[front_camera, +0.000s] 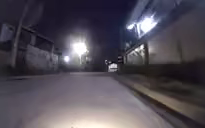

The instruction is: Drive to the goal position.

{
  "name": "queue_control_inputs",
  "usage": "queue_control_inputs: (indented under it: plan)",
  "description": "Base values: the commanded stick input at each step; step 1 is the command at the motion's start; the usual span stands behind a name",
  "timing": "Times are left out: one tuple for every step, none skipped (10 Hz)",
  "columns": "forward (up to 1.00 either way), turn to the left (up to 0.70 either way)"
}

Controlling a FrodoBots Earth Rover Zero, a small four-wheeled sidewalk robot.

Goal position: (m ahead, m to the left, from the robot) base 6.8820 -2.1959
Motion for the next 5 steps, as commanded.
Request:
queue_control_inputs:
  plan:
    - [0.50,0.00]
    - [0.50,0.00]
    - [0.50,0.00]
    - [0.50,0.00]
    - [0.50,0.00]
